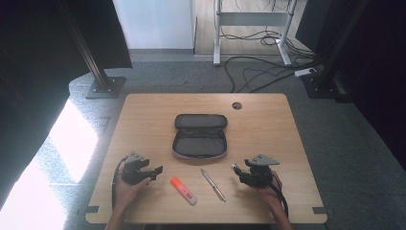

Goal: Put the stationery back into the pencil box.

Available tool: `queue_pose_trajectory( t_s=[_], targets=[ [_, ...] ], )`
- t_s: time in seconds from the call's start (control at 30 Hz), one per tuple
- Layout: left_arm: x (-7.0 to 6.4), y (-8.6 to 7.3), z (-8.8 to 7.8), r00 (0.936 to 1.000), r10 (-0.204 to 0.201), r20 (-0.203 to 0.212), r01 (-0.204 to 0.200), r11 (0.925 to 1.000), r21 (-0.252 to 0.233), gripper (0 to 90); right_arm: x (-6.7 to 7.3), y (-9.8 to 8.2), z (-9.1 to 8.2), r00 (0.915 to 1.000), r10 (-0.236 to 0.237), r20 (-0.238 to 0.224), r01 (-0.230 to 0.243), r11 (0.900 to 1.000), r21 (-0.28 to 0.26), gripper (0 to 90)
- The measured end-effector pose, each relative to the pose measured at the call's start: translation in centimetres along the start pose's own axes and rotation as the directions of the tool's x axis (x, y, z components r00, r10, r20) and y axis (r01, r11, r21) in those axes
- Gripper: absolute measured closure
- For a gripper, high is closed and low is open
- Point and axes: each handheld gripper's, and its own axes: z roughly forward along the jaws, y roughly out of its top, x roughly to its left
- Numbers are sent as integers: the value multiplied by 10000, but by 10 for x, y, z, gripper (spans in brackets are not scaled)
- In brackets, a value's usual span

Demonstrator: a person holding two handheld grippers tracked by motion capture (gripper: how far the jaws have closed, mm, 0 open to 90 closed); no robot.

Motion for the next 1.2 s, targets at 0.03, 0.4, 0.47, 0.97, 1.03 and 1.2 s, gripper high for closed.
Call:
queue_pose_trajectory(
  t_s=[0.03,0.4,0.47,0.97,1.03,1.2],
  targets=[
    [1,0,0,10000,-19,-7,19,10000,33,270,0,0,3,10000,-69,21,69,9999,107,419],
    [3,-2,1,9999,-101,24,100,9999,117,271,2,1,15,10000,-57,71,54,9988,483,466],
    [3,-2,1,9999,-133,31,132,9998,122,271,3,1,20,9998,-133,119,124,9976,686,492],
    [4,-3,0,9998,-180,85,179,9998,125,272,2,-1,27,9993,-43,363,0,9932,1161,620],
    [4,-3,-1,9998,-184,96,183,9998,104,272,2,-2,28,9993,-48,360,5,9931,1175,628],
    [5,-3,-1,9997,-204,94,203,9997,110,272,3,-2,27,9991,-124,405,75,9929,1184,714]
  ],
)
